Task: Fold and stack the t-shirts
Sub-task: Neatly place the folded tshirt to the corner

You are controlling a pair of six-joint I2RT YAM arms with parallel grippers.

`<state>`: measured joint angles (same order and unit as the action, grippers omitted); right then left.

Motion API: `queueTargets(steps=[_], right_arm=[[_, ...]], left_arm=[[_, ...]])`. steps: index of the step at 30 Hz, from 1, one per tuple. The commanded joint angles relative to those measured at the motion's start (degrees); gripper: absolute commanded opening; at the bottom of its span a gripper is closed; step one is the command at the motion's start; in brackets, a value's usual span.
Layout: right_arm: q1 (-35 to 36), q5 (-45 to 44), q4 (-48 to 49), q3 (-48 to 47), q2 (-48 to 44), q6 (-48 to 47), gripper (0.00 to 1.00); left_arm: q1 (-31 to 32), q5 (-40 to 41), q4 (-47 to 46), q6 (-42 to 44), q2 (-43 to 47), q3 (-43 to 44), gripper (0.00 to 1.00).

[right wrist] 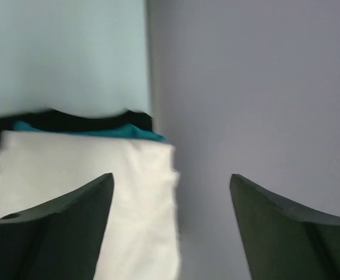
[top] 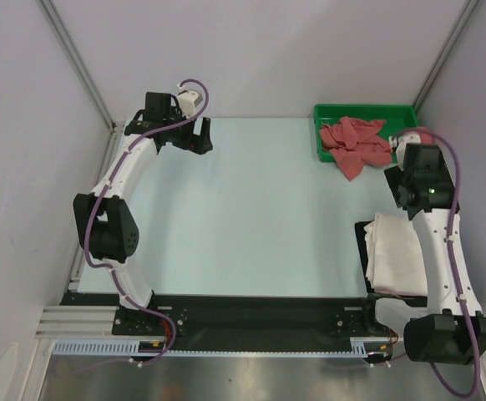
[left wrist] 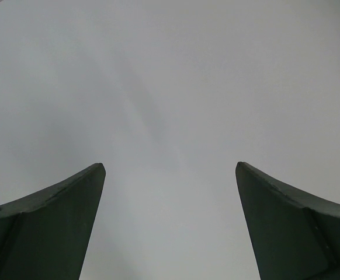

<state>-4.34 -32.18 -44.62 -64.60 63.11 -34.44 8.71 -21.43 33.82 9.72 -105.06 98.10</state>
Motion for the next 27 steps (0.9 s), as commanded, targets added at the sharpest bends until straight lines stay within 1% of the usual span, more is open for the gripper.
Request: queueTargets(steps=[1,2,3,5,7,9,11,15,18,19,21,22,24,26,27], right_arm=[[0.6,22.0,-12.1,-8.7,2.4,23.2,0.8],[0.6,24.8,-14.7,-9.1,4.8,26.3,0.77],[0.7,24.5,-16.0,-8.9,5.9,32.4,0.74],[0.9,22.9,-16.4,-6.3,7.3,37.2,0.68],[2.6,21.4,-15.5,-5.5,6.9,41.2,0.78],[2.9,20.1,-13.8,-4.1,7.5,42.4,0.81],[3.1,20.4,-14.0,-3.3,9.5,43.9,0.81],[4.1,16.1,-13.5,-2.9,14.1,45.7,0.79],[4.2,12.1,-12.1,-3.3,17.6,45.8,0.67],[4.2,11.2,-11.8,-3.5,18.4,45.8,0.59],[4.2,10.7,-10.7,-3.6,20.3,45.2,0.54],[4.2,10.8,-10.2,-3.7,20.8,45.0,0.5],[4.2,11.3,-9.7,-4.0,22.6,45.2,0.46],[4.2,11.0,-9.1,-4.0,23.8,45.2,0.46],[4.2,10.6,-8.9,-4.0,24.2,45.2,0.41]], left_arm=[[-0.4,0.7,-0.2,1.8,0.8,2.4,1.0],[-0.4,1.0,-0.2,2.1,1.3,2.2,1.0],[-0.4,1.3,-0.3,2.4,1.7,1.8,1.0],[-0.4,1.4,-0.7,2.6,2.2,0.8,1.0],[-0.4,1.1,-1.0,2.7,2.6,0.0,1.0],[-0.4,0.9,-1.0,2.5,2.2,0.0,1.0],[-0.4,0.3,-0.8,2.4,2.0,0.2,1.0],[-0.4,-0.1,-1.0,2.5,1.7,0.5,1.0],[-0.4,-0.4,-0.7,2.5,1.4,0.4,1.0],[-0.4,-0.5,-0.7,2.5,1.5,0.4,1.0],[-0.4,-0.6,-0.7,2.5,1.3,0.3,1.0],[-0.4,-0.7,-0.7,2.5,1.3,0.3,1.0],[-0.4,-0.6,-0.8,2.5,1.3,0.3,1.0],[-0.4,-0.7,-0.8,2.7,1.1,0.3,1.0],[-0.4,-0.6,-0.9,2.7,1.1,0.2,1.0]])
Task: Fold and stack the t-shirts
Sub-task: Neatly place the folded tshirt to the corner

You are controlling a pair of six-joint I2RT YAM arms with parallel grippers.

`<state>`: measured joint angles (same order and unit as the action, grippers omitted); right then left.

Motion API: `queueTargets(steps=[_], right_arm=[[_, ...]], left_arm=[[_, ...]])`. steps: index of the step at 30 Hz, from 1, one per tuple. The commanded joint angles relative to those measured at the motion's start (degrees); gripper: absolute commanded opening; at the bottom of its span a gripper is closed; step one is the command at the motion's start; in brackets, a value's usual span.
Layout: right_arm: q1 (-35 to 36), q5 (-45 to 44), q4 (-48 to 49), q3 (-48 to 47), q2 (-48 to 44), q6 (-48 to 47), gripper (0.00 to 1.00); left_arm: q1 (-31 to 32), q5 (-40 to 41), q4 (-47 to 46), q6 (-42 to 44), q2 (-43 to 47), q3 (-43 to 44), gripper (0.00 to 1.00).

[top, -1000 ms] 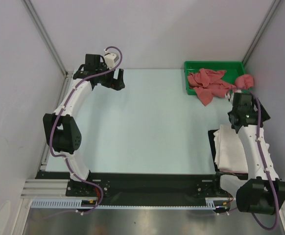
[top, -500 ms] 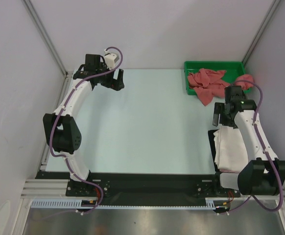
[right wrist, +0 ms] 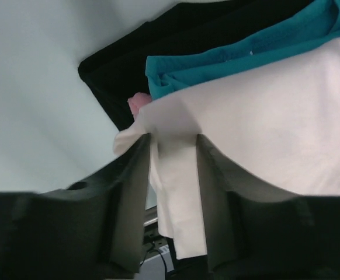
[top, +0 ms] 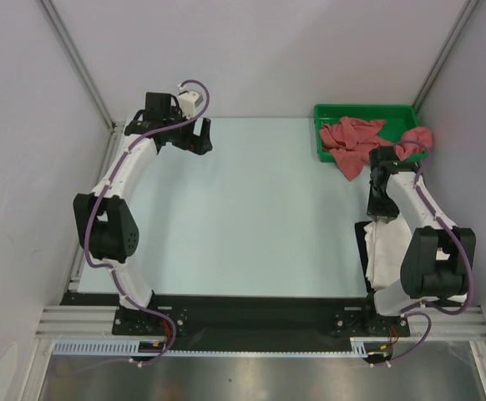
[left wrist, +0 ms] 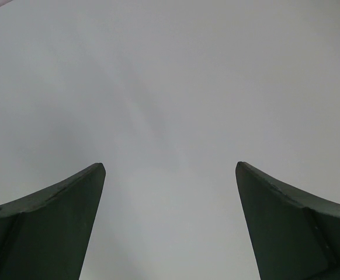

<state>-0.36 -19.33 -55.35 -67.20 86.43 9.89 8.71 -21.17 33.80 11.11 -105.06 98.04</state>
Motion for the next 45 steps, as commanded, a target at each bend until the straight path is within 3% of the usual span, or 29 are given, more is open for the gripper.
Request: queueTargets(steps=[1,4,10,13,17,25,26,27,30,33,34,39,42,45], right_arm=[[0.2,-3.2,2.0,-1.4,1.1,1.0,0.34],[0.2,-5.5,2.2,-1.7,1.0,1.2,0.0],[5.0,-4.2,-4.0,-4.1,-1.8,-1.3,0.0],[5.2,2.3,-4.9,-3.9,-4.2,-5.7,0.0],[5.3,3.9,-5.9,-4.0,-5.9,-8.6,0.0],[6.4,8.4,-5.2,-3.7,0.5,-9.6,0.01],[6.4,9.0,-4.8,-3.7,1.5,-9.7,0.06],[6.4,9.3,-4.5,-3.7,1.9,-9.8,0.3],[6.3,9.2,-4.0,-5.1,3.1,-9.6,0.68],[6.5,15.1,-3.4,-7.4,1.5,-9.7,0.82],[6.4,21.2,-2.3,-7.8,0.8,-11.2,0.84],[4.5,37.9,-1.0,-8.7,-1.3,-11.3,0.88],[3.5,39.3,-1.1,-8.8,-1.7,-10.7,0.93],[2.3,30.2,0.2,-9.3,-3.7,-7.3,0.93]], left_arm=[[-0.4,-0.9,-0.8,1.3,1.0,0.4,1.0],[-0.4,-1.1,-0.7,1.3,0.8,0.5,1.0],[-0.4,-1.1,-0.7,1.4,0.6,0.5,1.0],[-0.4,-1.0,-0.8,1.5,0.5,0.5,1.0],[-0.4,-0.9,-0.8,1.4,0.2,0.5,1.0],[-0.4,-0.8,-0.8,1.5,-0.1,0.2,1.0],[-0.4,-0.8,-0.7,1.6,-0.1,0.1,1.0],[-0.4,-0.6,-0.7,1.7,-0.1,0.0,1.0],[-0.4,-0.2,-0.6,1.9,-0.3,-0.1,1.0],[-0.4,0.0,-0.7,2.3,-0.2,-0.3,1.0],[-0.4,0.2,-0.7,2.5,-0.1,-0.2,0.99],[-0.4,0.9,-0.1,3.3,0.3,-0.2,0.99],[-0.7,1.5,0.6,4.0,1.0,0.0,1.0],[-1.1,1.9,1.9,4.6,1.8,0.5,1.0]])
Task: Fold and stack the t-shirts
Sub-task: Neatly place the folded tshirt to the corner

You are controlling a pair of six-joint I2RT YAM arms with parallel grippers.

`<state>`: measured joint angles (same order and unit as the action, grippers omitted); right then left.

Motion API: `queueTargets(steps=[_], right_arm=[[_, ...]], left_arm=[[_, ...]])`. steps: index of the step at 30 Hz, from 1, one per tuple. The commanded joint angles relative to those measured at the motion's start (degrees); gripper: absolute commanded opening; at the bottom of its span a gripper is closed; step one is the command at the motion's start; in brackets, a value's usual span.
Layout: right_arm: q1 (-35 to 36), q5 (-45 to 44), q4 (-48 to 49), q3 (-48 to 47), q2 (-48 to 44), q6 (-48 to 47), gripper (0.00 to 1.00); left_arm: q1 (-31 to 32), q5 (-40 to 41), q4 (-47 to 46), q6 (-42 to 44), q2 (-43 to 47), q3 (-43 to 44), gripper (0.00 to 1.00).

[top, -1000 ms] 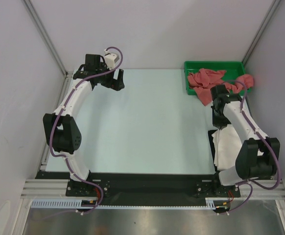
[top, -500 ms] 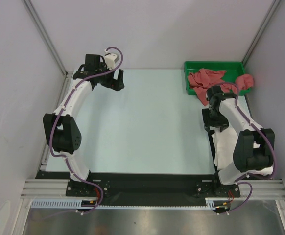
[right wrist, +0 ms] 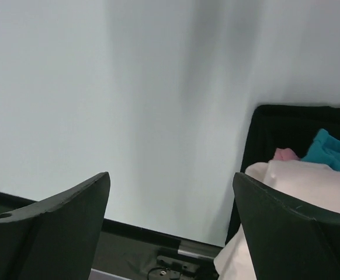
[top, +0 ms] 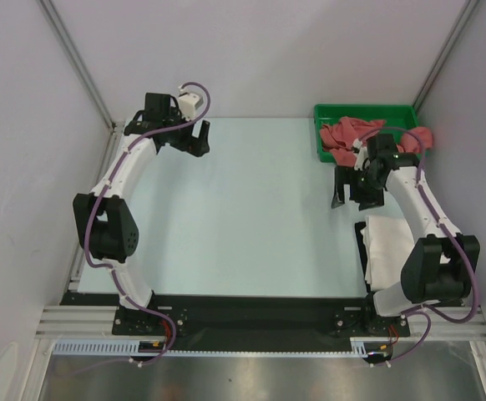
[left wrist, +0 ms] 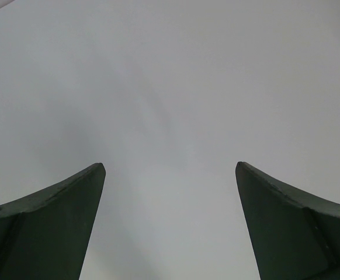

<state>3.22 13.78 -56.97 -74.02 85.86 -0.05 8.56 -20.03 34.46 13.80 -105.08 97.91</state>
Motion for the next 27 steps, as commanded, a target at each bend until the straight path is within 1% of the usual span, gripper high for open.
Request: queueTargets(steps=[1,2,3,4,5,8,10,14,19,21,25,27], right_arm=[[-2.2,-5.2,2.2,-2.5,-4.8,4.4,0.92],[-4.5,-7.3,2.6,-2.3,-5.9,8.8,0.71],[-7.4,-11.7,3.3,-1.7,-6.8,11.0,0.49],[-8.6,-13.7,4.0,0.3,-7.8,12.7,0.27],[-9.4,-15.3,4.8,1.9,-9.7,15.0,0.0],[-10.5,-16.4,7.0,6.7,-11.8,17.2,0.0],[-10.5,-15.1,8.1,9.1,-11.9,18.7,0.0],[-11.0,-15.5,10.6,14.6,-11.2,19.7,0.0],[-11.4,-15.6,14.6,15.7,-7.3,19.7,0.0],[-11.5,-12.7,17.7,15.8,-6.0,18.9,0.0],[-11.5,-13.4,17.8,15.0,-2.5,19.4,0.0],[-11.3,-13.3,18.1,15.1,-2.9,19.6,0.0]], left_arm=[[-1.1,1.0,1.3,2.1,2.2,0.4,1.0],[-1.2,1.4,1.6,2.3,3.0,0.4,1.0],[-1.3,1.6,1.6,2.5,3.6,0.0,1.0],[-1.3,1.8,1.6,2.6,4.1,-0.4,1.0],[-1.4,2.3,1.4,2.7,5.0,-1.3,1.0],[-1.5,2.7,1.1,2.9,6.5,-2.8,1.0],[-1.6,3.1,0.9,2.9,6.8,-3.4,1.0],[-1.7,2.8,0.9,2.9,7.3,-4.6,1.0],[-1.9,3.2,0.6,3.2,7.9,-5.7,1.0],[-2.0,3.1,0.6,3.2,8.0,-6.0,1.0],[-2.4,3.2,0.7,3.4,8.2,-6.2,1.0],[-2.6,3.2,0.7,3.6,8.3,-6.4,1.0]])
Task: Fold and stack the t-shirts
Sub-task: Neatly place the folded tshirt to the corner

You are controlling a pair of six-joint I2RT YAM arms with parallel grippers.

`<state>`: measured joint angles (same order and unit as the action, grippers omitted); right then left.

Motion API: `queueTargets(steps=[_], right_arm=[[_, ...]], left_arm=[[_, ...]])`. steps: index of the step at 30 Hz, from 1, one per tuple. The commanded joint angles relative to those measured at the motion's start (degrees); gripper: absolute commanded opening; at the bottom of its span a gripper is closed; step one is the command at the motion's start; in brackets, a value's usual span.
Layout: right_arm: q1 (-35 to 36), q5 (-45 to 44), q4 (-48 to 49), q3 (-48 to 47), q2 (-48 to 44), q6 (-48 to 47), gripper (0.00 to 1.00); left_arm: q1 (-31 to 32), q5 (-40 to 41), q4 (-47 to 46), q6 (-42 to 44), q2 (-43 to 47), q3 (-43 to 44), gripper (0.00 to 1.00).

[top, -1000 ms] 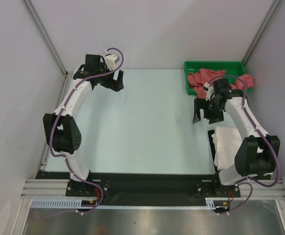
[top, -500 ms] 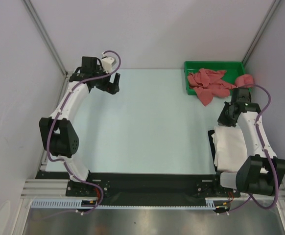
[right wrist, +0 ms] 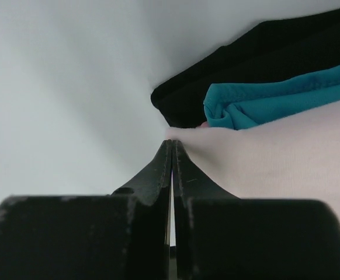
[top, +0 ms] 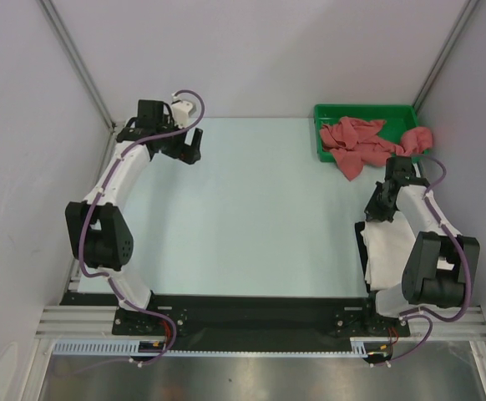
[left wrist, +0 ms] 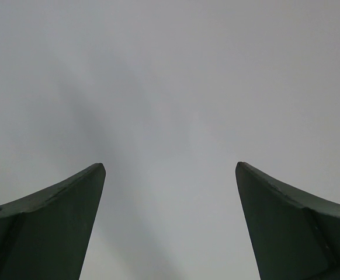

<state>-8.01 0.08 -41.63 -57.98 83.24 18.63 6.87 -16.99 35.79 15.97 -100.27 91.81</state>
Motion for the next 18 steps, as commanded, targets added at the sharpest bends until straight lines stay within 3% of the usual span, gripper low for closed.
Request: queueTargets(steps=[1,7,8,10,11,13,14,18], right_arm=[[-0.1,1.0,3.2,-0.7,-0.6,0.7,0.0],[-0.3,6.9,5.6,-4.9,-2.2,-6.1,0.02],[-0.5,7.1,5.3,-7.4,-2.7,-7.0,0.26],[-1.3,9.3,4.8,-9.6,-5.3,-9.3,0.5],[-1.4,11.6,4.8,-10.6,-6.2,-9.8,0.72],[-1.4,13.2,5.4,-11.8,-9.7,-10.3,0.85],[-1.4,13.8,5.4,-11.9,-10.8,-10.3,0.99],[-1.5,14.2,4.6,-11.3,-14.9,-10.5,1.0]], left_arm=[[-1.2,0.2,-0.5,1.4,3.6,-0.2,1.0],[-1.3,0.6,-0.1,1.3,3.5,0.6,1.0],[-1.3,0.6,0.2,1.3,3.6,1.0,1.0],[-1.3,0.7,2.0,1.6,4.0,2.1,1.0],[-1.3,0.8,2.4,1.9,4.5,2.1,1.0],[-1.3,0.5,2.8,2.7,6.4,1.2,1.0],[-1.3,0.3,2.5,2.9,7.2,-0.4,1.0],[-1.5,-0.8,3.1,3.0,11.1,-3.7,1.0]])
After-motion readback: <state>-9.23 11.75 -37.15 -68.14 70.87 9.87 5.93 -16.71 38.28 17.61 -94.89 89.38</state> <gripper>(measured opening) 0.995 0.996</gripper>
